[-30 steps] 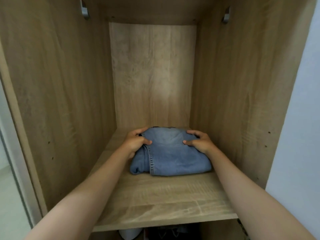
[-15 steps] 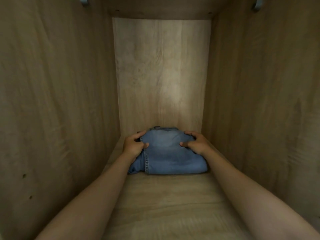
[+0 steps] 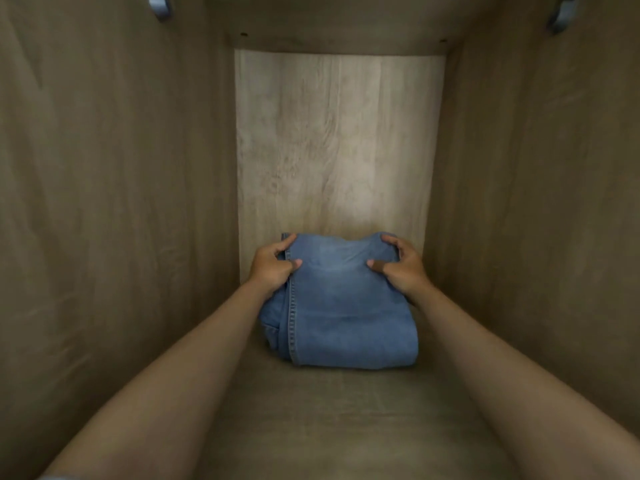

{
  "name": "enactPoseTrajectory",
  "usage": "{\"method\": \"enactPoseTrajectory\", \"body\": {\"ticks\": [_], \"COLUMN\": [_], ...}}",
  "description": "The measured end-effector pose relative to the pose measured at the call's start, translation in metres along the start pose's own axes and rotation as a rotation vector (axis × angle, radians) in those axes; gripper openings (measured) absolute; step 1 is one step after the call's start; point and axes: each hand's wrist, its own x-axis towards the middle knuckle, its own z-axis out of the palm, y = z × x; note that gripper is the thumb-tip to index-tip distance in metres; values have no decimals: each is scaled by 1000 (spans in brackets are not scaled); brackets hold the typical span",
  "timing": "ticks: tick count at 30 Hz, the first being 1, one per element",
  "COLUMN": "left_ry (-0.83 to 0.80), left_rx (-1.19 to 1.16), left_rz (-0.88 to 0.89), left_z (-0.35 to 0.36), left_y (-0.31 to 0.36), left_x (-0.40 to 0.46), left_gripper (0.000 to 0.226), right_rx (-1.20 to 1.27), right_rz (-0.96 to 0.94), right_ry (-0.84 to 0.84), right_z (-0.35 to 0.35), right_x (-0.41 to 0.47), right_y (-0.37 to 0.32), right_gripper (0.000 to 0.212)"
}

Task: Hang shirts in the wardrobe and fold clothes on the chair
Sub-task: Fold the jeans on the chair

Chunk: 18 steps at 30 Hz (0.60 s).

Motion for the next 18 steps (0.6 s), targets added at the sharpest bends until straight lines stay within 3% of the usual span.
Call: {"method": "enactPoseTrajectory", "body": {"ticks": [3, 5, 9, 12, 15, 18], "left_ry": [-134, -182, -103, -47, -13, 5], "left_rx": [270, 272, 71, 31, 80, 171], "left_rz": [-64, -140, -213, -164, -41, 35], "left_z": [9, 10, 6, 8, 12, 15], "left_y": [-29, -43, -43, -37, -35, -31], "left_x": [0, -6, -5, 0, 6, 13], "left_gripper": [56, 53, 44, 48, 51, 50], "right_rx": [-107, -184, -84, 21, 63, 97], "right_rz": [251, 336, 317, 317, 252, 240], "right_ry": [-262, -362, -266, -110, 65, 78], "right_z": [6, 8, 9, 10, 9, 10], "right_x": [-8, -13, -3, 8, 14, 19], "right_y": [22, 34, 40, 46, 53, 52], "right_gripper": [84, 79, 51, 31, 30, 33]}}
